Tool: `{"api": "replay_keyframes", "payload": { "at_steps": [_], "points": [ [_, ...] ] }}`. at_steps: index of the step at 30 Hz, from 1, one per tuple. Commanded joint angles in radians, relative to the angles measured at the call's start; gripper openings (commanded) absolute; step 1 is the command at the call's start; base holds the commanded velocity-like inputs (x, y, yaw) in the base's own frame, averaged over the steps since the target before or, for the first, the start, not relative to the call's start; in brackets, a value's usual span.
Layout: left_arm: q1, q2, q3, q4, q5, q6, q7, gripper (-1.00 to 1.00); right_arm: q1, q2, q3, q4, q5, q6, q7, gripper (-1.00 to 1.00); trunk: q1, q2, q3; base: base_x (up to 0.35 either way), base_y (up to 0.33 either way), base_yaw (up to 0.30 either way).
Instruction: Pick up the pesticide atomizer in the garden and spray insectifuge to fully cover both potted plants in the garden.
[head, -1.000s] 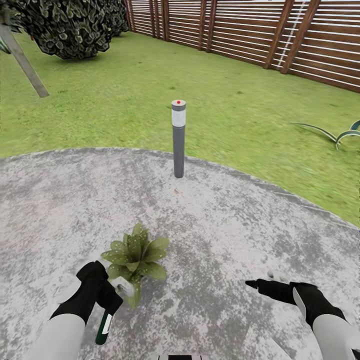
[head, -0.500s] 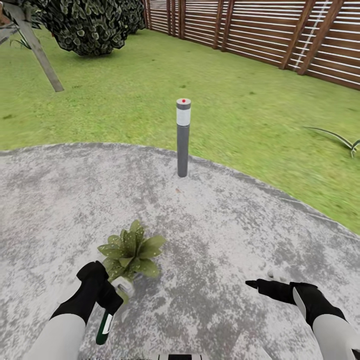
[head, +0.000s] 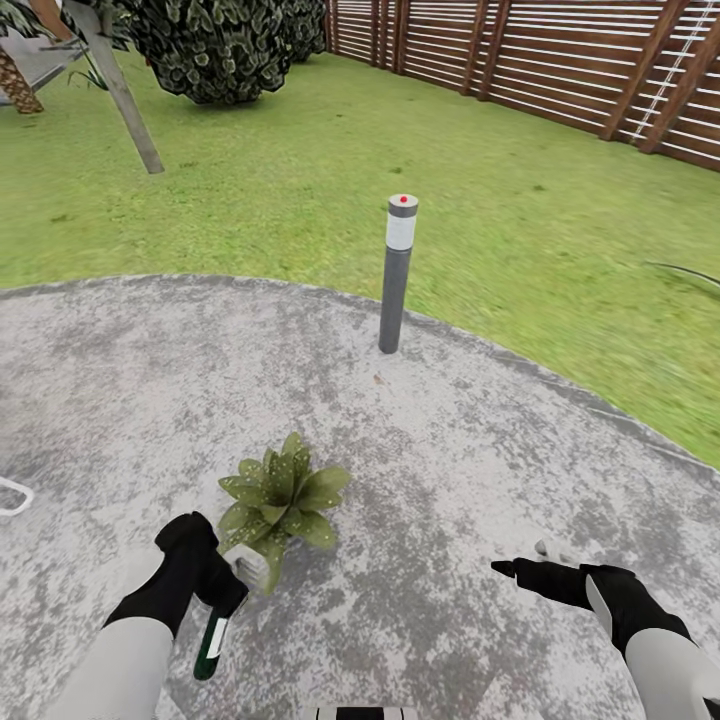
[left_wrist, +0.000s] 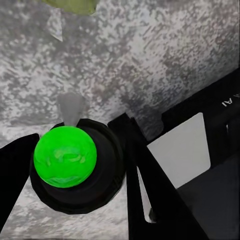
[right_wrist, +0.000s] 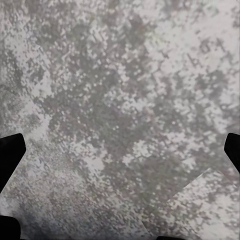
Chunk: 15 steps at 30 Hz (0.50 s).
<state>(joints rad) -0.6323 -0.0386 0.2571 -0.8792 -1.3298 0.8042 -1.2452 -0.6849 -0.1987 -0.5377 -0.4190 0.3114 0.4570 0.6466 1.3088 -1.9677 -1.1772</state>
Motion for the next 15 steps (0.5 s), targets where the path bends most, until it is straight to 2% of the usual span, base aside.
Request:
{"api": "replay_keyframes", "payload": {
  "at_steps": [1, 5, 7, 9, 11, 13, 15],
  "points": [
    [-0.016, -0.001, 0.004, -0.005, -0.009, 0.023, -0.010, -1.00, -0.001, 0.001, -0.008, -0.001, 0.009, 0.005, 0.007, 1.00, 0.000, 0.000, -0.001, 0.000, 0.000, 0.015],
    [-0.114, -0.002, 0.002, -0.011, -0.014, 0.050, -0.024, -1.00, -0.001, 0.001, -0.008, 0.000, 0.009, 0.005, 0.007, 1.00, 0.000, 0.000, -0.001, 0.000, 0.000, 0.003],
    [-0.155, -0.001, 0.000, -0.011, -0.019, 0.051, -0.062, -1.00, -0.001, 0.001, -0.008, 0.000, 0.009, 0.005, 0.007, 1.00, 0.000, 0.000, -0.001, 0.000, 0.000, 0.000],
    [-0.169, -0.001, -0.002, -0.011, -0.021, 0.052, -0.074, -1.00, -0.001, 0.001, -0.007, 0.000, 0.009, 0.005, 0.007, 1.00, 0.000, 0.000, -0.001, 0.000, 0.000, 0.000],
    [-0.181, -0.001, -0.018, -0.011, -0.021, 0.053, -0.078, -1.00, -0.001, 0.001, -0.007, 0.000, 0.009, 0.005, 0.007, 1.00, 0.000, 0.000, -0.001, 0.000, 0.000, 0.000],
    [-0.197, -0.001, -0.053, -0.011, -0.022, 0.054, -0.080, -1.00, -0.001, 0.001, -0.008, 0.000, 0.009, 0.005, 0.007, 1.00, 0.000, 0.000, -0.001, 0.000, 0.000, 0.000],
    [-0.216, -0.001, -0.082, -0.011, -0.022, 0.084, -0.091, -1.00, -0.001, 0.001, -0.007, 0.000, 0.009, 0.005, 0.007, 1.00, 0.000, 0.000, -0.001, 0.000, 0.000, 0.000]
  ]
}}
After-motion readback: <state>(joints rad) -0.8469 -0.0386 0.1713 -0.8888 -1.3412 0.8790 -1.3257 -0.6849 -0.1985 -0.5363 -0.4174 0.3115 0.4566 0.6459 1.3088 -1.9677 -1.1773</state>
